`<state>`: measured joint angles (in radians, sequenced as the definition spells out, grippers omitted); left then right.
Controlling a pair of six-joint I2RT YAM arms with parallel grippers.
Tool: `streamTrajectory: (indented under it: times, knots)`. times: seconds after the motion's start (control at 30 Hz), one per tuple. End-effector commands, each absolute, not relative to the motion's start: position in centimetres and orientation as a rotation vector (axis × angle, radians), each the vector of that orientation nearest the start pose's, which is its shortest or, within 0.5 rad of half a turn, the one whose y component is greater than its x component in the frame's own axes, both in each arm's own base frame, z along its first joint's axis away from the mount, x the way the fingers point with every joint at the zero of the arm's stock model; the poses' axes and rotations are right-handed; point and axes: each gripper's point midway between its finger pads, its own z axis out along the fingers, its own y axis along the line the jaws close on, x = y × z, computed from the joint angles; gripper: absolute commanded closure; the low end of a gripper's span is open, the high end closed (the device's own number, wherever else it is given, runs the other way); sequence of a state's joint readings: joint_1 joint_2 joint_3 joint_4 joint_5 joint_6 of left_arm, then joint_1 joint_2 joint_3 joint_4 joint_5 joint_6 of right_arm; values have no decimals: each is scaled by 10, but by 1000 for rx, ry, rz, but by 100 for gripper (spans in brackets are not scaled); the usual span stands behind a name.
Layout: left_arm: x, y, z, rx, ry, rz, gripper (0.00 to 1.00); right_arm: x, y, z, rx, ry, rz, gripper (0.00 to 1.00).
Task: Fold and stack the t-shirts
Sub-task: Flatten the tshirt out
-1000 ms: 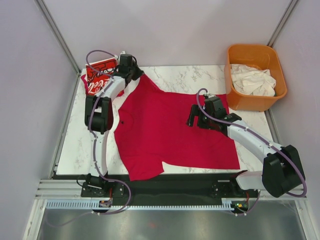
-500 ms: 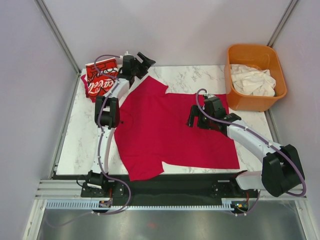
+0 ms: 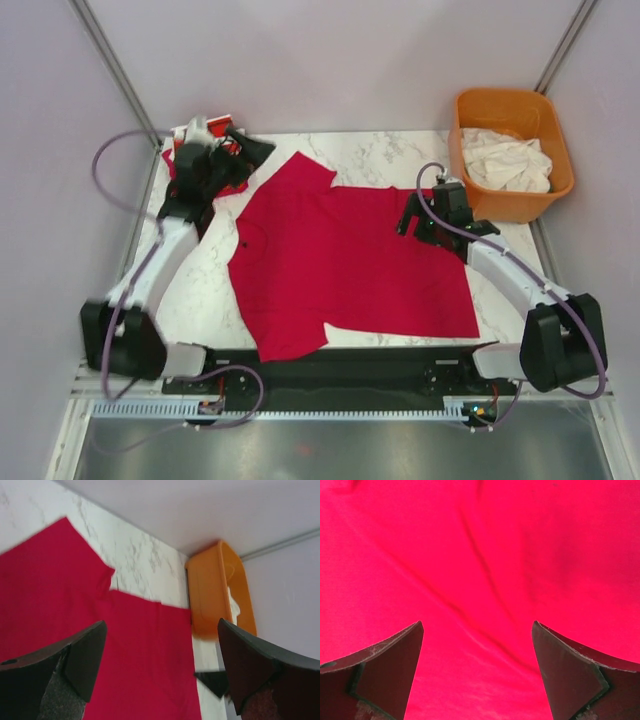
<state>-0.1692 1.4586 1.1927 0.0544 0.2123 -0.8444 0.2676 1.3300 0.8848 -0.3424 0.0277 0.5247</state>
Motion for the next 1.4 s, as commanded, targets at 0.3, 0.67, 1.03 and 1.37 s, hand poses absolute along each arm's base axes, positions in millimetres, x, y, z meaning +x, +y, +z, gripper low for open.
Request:
streamTrajectory:
  times: [0.3,0.67,1.03,1.37]
  knots:
    - [188,-226,186,-140,2121,-1180,0,329,137,133,298,2285,516,2]
    - [87,-306,134,335,2516,-1187,0,315,142,123,254,2319,548,2]
    - [108,-56,32,-793,2581,160,0,306,146,114,201,2348,581,2]
    - [87,-152,47,-622,2739,-538,6,309,149,105,203,2361,584,2]
